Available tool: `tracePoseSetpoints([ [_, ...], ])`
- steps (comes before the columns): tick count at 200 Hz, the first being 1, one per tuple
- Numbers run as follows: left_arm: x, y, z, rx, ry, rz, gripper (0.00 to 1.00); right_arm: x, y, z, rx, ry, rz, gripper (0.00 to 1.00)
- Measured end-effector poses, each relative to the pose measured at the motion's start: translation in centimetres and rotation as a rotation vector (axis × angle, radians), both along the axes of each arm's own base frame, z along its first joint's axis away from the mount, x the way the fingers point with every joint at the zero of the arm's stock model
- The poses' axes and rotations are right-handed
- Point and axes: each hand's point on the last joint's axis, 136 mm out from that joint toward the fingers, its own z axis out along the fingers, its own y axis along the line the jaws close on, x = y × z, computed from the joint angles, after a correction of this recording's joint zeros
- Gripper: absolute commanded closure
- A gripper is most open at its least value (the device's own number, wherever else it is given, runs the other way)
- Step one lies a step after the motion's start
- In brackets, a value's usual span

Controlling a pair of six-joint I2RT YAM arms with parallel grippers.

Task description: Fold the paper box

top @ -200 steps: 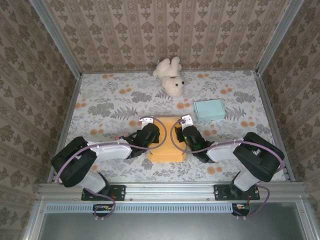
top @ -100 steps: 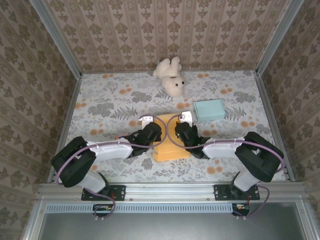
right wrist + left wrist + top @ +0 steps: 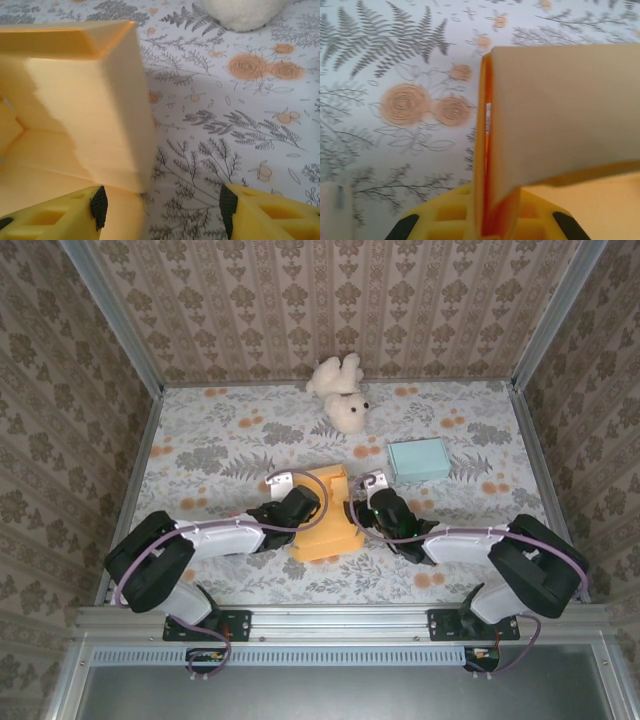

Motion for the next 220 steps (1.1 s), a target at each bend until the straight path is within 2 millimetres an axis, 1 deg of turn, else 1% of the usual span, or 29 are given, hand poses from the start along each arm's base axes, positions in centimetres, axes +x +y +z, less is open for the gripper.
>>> tracePoseSetpoints([
  [18,0.1,0.7,-0.2,0.024,0.0,0.023,1.0,-0.8,0.2,0.2,0.011,0.012,0.042,0.35],
  [51,0.0,1.0,-0.4,0.037,0.007,0.026,1.0,-1.4,0.8,1.7,0.018,-0.013,0.107,0.37],
  [69,0.0,0.9,-0.4,0.036,0.008,0.025,1.0,-1.4,1.5,1.9,-0.004,-0.017,0.156,0.38],
  [91,0.0,0.9,-0.4,0.036,0.008,0.025,1.0,-0.5,2.5,2.0,-0.015,-0.021,0.206,0.41],
  [106,-0.1,0.9,-0.4,0.035,0.009,0.024,1.0,0.7,2.8,1.6,-0.021,-0.014,0.222,0.43],
  [126,-0.1,0.9,-0.4,0.034,0.011,0.022,1.0,1.9,3.0,0.3,-0.03,0.016,0.236,0.45],
  [165,-0.1,0.7,-0.5,0.029,0.014,0.017,1.0,3.1,3.6,-1.8,-0.03,0.042,0.255,0.47],
  [189,-0.1,0.6,-0.5,0.023,0.017,0.013,1.0,3.5,4.3,-2.8,-0.032,0.055,0.273,0.55],
  [207,-0.1,0.5,-0.5,0.018,0.018,0.01,1.0,3.8,4.6,-3.2,-0.027,0.053,0.278,0.59],
  [220,-0.1,0.5,-0.5,0.017,0.02,0.008,1.0,3.9,4.7,-3.3,-0.024,0.049,0.278,0.64],
])
